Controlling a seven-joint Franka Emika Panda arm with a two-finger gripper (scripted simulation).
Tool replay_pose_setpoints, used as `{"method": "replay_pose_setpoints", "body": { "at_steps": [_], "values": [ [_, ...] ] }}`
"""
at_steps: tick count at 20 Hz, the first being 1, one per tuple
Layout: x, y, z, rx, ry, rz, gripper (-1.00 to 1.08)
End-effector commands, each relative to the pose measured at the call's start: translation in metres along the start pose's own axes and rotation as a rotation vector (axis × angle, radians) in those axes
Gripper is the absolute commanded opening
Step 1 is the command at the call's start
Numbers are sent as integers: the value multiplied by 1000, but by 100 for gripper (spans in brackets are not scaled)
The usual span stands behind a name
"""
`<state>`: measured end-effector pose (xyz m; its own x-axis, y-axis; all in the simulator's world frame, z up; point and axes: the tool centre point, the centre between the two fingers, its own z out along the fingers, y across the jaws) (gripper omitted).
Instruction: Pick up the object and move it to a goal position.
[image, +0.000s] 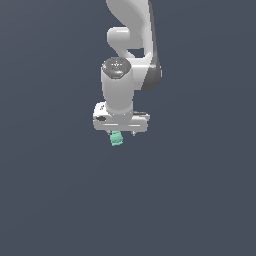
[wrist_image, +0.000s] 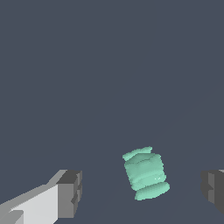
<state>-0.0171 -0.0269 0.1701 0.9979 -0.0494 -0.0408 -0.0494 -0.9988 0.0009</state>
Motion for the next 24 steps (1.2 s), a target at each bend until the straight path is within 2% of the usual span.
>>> {"method": "replay_pose_setpoints", "body": {
  "at_steps": [1, 12, 24],
  "values": [
    [-1, 1, -1, -1, -3, 1, 100],
    [-10, 8, 15, 0, 5, -52, 100],
    [-46, 31, 62, -3, 30, -230, 100]
  ]
}}
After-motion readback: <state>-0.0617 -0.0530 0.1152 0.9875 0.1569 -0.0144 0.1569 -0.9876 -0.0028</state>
